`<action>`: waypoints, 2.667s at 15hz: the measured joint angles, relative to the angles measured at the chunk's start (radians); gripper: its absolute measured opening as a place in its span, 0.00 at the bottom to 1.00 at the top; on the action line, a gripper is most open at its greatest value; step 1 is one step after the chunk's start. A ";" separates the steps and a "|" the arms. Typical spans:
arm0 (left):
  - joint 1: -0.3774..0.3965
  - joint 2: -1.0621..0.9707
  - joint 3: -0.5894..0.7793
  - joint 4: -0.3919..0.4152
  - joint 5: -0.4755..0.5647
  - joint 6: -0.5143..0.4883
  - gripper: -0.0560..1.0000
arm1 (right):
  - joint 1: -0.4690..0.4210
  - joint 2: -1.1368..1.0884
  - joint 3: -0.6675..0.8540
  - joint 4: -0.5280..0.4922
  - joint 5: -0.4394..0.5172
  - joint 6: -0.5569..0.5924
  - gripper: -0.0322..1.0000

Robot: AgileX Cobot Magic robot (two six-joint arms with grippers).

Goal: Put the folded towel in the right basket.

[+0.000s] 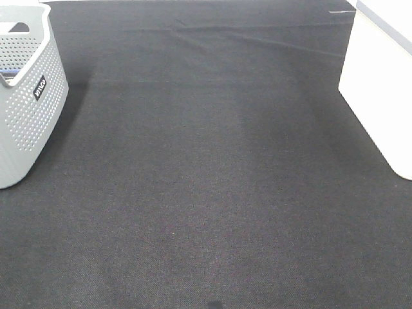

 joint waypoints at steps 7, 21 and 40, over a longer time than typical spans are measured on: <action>0.000 0.000 0.000 0.000 0.000 0.000 0.97 | 0.000 -0.424 0.124 -0.014 -0.029 0.000 0.73; 0.000 0.000 0.000 0.000 0.000 0.000 0.97 | 0.000 -0.522 0.124 -0.013 -0.028 0.000 0.73; 0.000 0.000 0.000 0.000 0.000 0.000 0.97 | 0.000 -0.675 0.124 -0.011 -0.020 0.000 0.73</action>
